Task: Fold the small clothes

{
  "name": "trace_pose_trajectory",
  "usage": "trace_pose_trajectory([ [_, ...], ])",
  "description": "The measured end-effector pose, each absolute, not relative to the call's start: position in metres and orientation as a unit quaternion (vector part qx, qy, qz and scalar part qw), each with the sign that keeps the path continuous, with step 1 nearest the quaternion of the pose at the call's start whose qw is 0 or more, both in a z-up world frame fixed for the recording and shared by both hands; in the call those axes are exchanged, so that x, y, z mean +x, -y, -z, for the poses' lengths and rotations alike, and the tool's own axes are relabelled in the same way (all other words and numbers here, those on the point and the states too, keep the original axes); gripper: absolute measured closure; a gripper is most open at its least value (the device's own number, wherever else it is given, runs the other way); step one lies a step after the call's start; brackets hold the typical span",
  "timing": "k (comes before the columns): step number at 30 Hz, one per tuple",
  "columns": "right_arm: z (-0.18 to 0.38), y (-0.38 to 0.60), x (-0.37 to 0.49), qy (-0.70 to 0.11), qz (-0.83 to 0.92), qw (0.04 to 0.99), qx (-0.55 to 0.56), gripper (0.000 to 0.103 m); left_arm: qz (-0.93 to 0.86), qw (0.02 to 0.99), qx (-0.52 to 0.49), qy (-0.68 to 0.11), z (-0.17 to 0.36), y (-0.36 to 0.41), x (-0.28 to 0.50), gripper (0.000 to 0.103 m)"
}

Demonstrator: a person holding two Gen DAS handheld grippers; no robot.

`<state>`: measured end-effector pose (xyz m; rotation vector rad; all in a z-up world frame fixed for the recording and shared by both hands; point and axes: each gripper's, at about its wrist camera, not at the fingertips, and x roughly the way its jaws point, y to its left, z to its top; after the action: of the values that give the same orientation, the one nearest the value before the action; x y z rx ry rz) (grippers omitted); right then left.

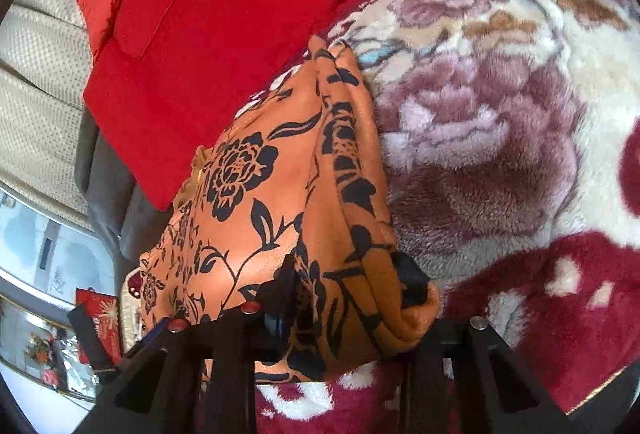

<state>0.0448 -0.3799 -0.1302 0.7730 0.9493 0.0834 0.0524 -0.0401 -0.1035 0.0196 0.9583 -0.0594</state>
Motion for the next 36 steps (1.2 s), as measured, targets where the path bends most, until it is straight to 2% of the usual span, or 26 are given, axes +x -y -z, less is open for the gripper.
trace_pose_trajectory([
  [1, 0.126, 0.378, 0.045, -0.439, -0.04, 0.822, 0.361, 0.072, 0.033, 0.893, 0.004, -0.45, 0.098, 0.041, 0.05, 0.03],
  [3, 0.126, 0.378, 0.045, -0.437, -0.039, 0.82, 0.367, 0.062, 0.035, 0.904, 0.013, -0.427, 0.093, 0.045, 0.047, 0.03],
  [5, 0.138, 0.381, 0.048, -0.441, -0.048, 0.805, 0.394, 0.036, 0.04, 0.889, 0.028, -0.455, 0.111, 0.05, 0.054, 0.03],
  [6, 0.139, 0.381, 0.048, -0.44, -0.049, 0.805, 0.395, 0.038, 0.044, 0.877, 0.029, -0.478, 0.127, 0.05, 0.06, 0.028],
  [7, 0.139, 0.381, 0.049, -0.444, -0.047, 0.807, 0.386, 0.044, 0.046, 0.883, 0.026, -0.466, 0.128, 0.049, 0.059, 0.028],
  [8, 0.137, 0.381, 0.051, -0.451, -0.039, 0.81, 0.372, 0.072, 0.049, 0.885, 0.024, -0.462, 0.126, 0.048, 0.059, 0.029],
  [9, 0.132, 0.38, 0.055, -0.456, -0.041, 0.811, 0.364, 0.082, 0.053, 0.883, 0.015, -0.466, 0.123, 0.046, 0.06, 0.029],
  [12, 0.085, 0.359, 0.065, -0.438, -0.033, 0.851, 0.287, 0.087, 0.068, 0.881, -0.039, -0.466, 0.113, 0.027, 0.062, 0.036],
  [15, 0.027, 0.318, 0.076, -0.396, -0.053, 0.892, 0.211, 0.088, 0.066, 0.889, -0.138, -0.432, 0.094, -0.022, 0.047, 0.036],
  [18, -0.023, 0.253, 0.084, -0.353, -0.099, 0.921, 0.135, 0.088, 0.026, 0.902, -0.186, -0.39, 0.081, -0.072, 0.024, 0.036],
  [20, -0.038, 0.208, 0.085, -0.34, -0.131, 0.927, 0.091, 0.088, -0.011, 0.904, -0.208, -0.374, 0.079, -0.107, 0.005, 0.036],
  [24, -0.021, 0.1, 0.081, -0.354, -0.214, 0.91, 0.015, 0.088, -0.07, 0.894, -0.241, -0.372, 0.093, -0.169, -0.024, 0.036],
  [27, 0.036, 0.035, 0.079, -0.41, -0.267, 0.872, -0.034, 0.087, -0.087, 0.884, -0.262, -0.378, 0.105, -0.198, -0.042, 0.036],
  [29, 0.077, 0.01, 0.079, -0.459, -0.293, 0.837, -0.059, 0.083, -0.081, 0.877, -0.273, -0.386, 0.108, -0.202, -0.045, 0.037],
  [31, 0.087, 0.007, 0.067, -0.443, -0.296, 0.843, -0.077, 0.08, -0.058, 0.878, -0.275, -0.388, 0.106, -0.197, -0.039, 0.037],
  [32, 0.079, 0.011, 0.063, -0.432, -0.31, 0.844, -0.066, 0.066, -0.044, 0.881, -0.272, -0.385, 0.102, -0.192, -0.038, 0.037],
  [33, 0.075, 0.016, 0.063, -0.436, -0.323, 0.838, -0.049, 0.034, -0.028, 0.884, -0.269, -0.381, 0.098, -0.187, -0.036, 0.037],
  [34, 0.071, 0.022, 0.063, -0.438, -0.325, 0.838, -0.035, 0.019, -0.013, 0.885, -0.268, -0.38, 0.095, -0.183, -0.032, 0.037],
  [36, 0.061, 0.036, 0.061, -0.429, -0.322, 0.844, -0.01, 0.015, 0.022, 0.885, -0.268, -0.381, 0.087, -0.169, -0.021, 0.037],
])
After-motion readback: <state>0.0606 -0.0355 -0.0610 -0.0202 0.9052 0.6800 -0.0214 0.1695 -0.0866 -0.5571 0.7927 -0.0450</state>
